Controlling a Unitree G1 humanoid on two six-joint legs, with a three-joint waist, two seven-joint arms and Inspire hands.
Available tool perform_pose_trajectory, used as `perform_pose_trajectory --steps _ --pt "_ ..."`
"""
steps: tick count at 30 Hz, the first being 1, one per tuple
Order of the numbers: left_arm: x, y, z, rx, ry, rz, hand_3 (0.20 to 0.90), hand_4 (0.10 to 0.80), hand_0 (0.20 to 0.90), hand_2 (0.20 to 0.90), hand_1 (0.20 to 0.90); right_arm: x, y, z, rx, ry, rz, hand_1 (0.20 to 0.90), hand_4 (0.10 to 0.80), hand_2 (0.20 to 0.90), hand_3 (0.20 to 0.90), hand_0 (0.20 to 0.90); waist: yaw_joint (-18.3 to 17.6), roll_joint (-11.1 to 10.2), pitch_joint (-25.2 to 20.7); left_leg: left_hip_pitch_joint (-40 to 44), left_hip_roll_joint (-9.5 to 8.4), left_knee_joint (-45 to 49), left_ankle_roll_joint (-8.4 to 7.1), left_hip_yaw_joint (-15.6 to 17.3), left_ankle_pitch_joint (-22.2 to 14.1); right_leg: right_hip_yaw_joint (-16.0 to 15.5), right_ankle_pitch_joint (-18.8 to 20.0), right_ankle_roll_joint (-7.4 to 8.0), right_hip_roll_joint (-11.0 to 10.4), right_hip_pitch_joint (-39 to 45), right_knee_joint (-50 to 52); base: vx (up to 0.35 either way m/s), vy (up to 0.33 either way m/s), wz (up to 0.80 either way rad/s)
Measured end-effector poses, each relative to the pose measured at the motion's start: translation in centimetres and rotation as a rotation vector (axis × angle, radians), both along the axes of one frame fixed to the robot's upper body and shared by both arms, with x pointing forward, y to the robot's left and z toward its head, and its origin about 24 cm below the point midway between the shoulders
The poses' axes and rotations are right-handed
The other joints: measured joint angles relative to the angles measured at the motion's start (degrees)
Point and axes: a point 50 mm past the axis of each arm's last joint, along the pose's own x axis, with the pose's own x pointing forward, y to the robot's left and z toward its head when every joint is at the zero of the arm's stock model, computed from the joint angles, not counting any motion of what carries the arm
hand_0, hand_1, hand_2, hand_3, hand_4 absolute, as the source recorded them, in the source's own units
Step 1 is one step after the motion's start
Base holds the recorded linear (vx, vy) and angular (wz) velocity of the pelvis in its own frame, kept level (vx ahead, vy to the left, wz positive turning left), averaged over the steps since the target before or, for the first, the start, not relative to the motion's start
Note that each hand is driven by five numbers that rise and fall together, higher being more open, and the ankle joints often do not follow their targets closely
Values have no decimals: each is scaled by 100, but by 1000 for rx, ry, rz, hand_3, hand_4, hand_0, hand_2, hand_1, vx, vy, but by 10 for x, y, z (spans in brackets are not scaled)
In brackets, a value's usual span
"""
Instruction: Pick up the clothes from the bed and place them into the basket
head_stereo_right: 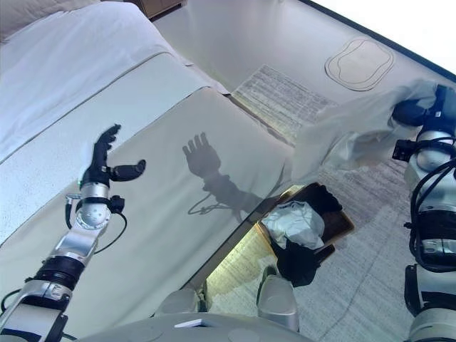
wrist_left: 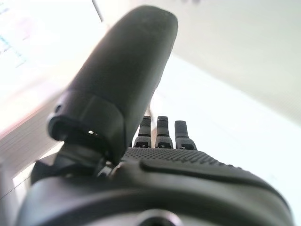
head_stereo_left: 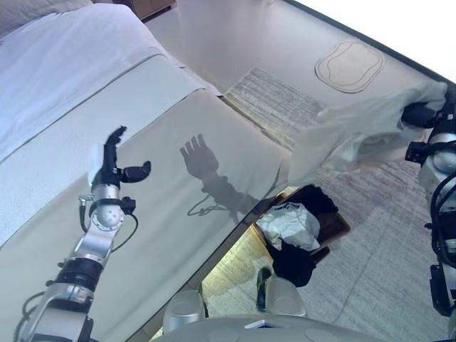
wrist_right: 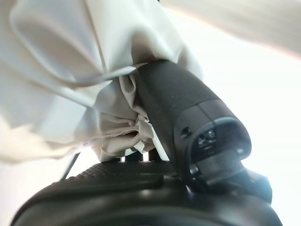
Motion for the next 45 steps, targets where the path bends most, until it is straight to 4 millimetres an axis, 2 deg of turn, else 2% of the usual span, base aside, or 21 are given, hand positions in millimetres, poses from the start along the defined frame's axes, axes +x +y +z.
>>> perform_pose_trajectory --steps 1,2,4,8,12,16,26,36,45 --pt "-1 2 1 -13 -20 20 900 800 900 900 900 0 -1 -3 1 11 -5 300 100 300 200 300 24 0 0 22 1 -42 0 19 0 10 1 -2 44 154 -317 -3 -83 -21" --pt "-3 2 -1 -26 -30 43 900 800 900 900 900 -1 -1 -6 6 18 -7 300 100 300 200 300 17 17 -9 23 10 -73 -2 18 1 12 84 -90 112 273 -595 2 -56 -11" --pt "-9 2 -9 -38 -12 63 900 800 900 900 900 2 5 -14 24 32 8 300 100 300 200 300 23 26 -14 107 116 -118 -15 87 11 26 215 -165 253 423 -861 8 -42 -16" --pt "-15 -5 -23 -77 19 65 900 800 900 900 900 -2 6 -24 20 62 7 300 100 300 200 300 -22 43 -25 211 218 -179 -17 89 9 55 217 -169 378 536 -961 10 -23 -6" --pt "-22 -8 -34 -99 52 67 900 800 900 900 900 -6 9 -36 9 89 2 300 100 300 200 300 -108 70 -40 207 208 -208 -24 96 14 70 232 -190 376 538 -1027 -5 -8 0" --pt "-24 -8 -36 -101 59 65 900 800 900 900 900 -17 16 -65 32 155 2 300 100 300 200 300 -98 131 -75 206 193 -225 -24 91 14 61 232 -190 363 537 -1035 0 0 0" --pt "-34 -11 -47 -122 81 63 900 800 900 900 900 -43 23 -117 67 304 12 300 100 300 200 300 -109 367 -214 197 196 -253 -24 95 15 58 232 -190 364 527 -1058 -12 4 0" --pt "-37 -12 -50 -125 94 49 900 800 900 900 900 -60 27 -147 102 397 -9 300 100 300 200 300 -229 405 -244 176 193 -322 -42 155 28 126 247 -166 368 431 -1059 -36 14 -3" --pt "-35 -21 -52 -102 121 -38 900 800 900 900 900 -82 13 -173 131 501 -139 300 100 300 200 300 -320 566 -339 125 190 -331 -40 229 29 172 248 -165 363 341 -1060 -52 31 -4"
